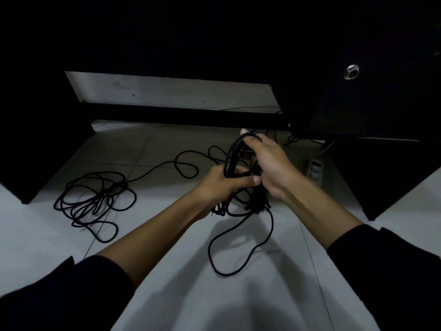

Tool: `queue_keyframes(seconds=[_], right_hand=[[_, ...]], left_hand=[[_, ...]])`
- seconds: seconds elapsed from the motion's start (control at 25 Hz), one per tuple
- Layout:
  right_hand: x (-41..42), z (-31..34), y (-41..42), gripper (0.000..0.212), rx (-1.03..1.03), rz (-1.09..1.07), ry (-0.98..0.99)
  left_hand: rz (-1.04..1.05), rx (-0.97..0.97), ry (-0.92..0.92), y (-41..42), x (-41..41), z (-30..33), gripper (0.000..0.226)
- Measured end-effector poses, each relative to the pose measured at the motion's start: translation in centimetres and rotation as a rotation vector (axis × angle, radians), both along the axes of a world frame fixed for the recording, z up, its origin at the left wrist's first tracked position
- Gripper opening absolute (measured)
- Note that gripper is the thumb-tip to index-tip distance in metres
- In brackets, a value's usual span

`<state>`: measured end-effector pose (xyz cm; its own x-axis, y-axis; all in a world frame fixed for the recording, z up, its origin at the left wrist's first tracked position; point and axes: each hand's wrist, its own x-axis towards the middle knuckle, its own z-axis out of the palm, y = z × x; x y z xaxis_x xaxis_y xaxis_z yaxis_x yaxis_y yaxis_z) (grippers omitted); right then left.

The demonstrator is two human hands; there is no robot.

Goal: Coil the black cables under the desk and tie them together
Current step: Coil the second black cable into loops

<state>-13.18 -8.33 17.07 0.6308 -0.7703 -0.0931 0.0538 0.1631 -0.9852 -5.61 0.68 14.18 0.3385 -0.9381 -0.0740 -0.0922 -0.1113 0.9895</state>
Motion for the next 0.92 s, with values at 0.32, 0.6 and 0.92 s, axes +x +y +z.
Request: queue_keyframes(seconds=[0.32, 0.6, 0.92], right_hand=[[-2.0, -1.9, -1.3, 0.035, -0.080, 0.303, 0.173], [-4.2, -3.7, -2.2, 0.014, -0.383, 0.372, 0.246], [-4.3, -4.7, -0.7, 0.014, -0.568, 0.443, 0.284]], left_hand=[[0.009, -0.060, 0.050, 0.3, 2.0, 0.5, 0.019], [0.102, -0.031, -0.030, 0.4, 3.2, -0.2, 0.018], [0.099, -0.063, -0.026, 0.4, 3.1, -0.2, 0.020]])
